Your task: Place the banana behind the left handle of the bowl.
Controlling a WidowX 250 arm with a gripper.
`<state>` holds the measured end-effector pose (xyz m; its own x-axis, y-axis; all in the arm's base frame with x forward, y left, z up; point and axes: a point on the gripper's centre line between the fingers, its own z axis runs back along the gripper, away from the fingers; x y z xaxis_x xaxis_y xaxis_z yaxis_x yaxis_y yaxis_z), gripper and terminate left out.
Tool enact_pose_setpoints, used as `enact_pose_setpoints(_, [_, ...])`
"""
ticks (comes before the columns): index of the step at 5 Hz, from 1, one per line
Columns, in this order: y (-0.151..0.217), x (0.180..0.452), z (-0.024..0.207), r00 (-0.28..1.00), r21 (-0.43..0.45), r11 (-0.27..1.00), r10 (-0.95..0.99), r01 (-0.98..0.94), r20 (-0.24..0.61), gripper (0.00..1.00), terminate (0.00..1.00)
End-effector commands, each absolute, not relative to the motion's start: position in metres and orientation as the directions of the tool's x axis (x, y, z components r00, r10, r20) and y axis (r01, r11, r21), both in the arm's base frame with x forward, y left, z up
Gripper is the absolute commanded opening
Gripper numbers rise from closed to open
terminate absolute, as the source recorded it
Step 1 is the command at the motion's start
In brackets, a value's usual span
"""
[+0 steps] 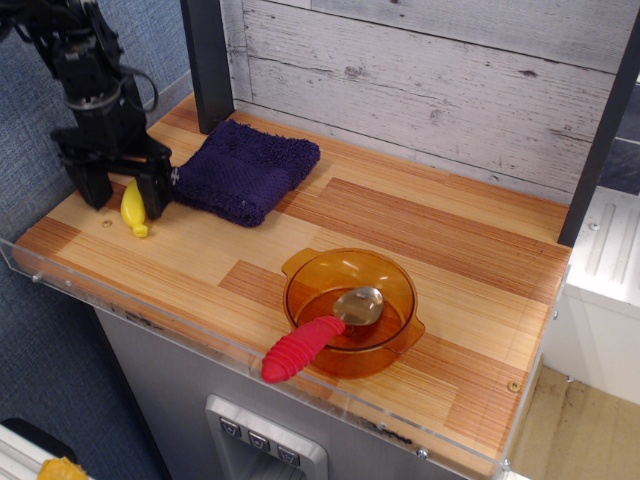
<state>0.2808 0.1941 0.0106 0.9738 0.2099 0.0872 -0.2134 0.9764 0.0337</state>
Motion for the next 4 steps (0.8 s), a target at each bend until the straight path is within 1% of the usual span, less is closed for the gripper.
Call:
enact_pose_setpoints(1, [0.1949, 0.2801, 0.0171, 0.957, 0.034, 0.966, 0.250, -0.258, 0.147, 1.00, 0.00])
enact_pose_setpoints(2, [0.1930, 0.2804, 0.0165, 0.953, 0.033, 0.962, 0.264, -0.272, 0.149, 1.00, 0.00])
enact_pose_setpoints(3, [0.1921, 0.2793, 0.0191, 0.950, 0.042, 0.958, 0.275, -0.284, 0.150, 0.00, 0.00])
enact_pose_setpoints(4, [0.1913, 0.2779, 0.0233, 0.950, 0.047, 0.956, 0.282, -0.290, 0.137, 0.00, 0.00])
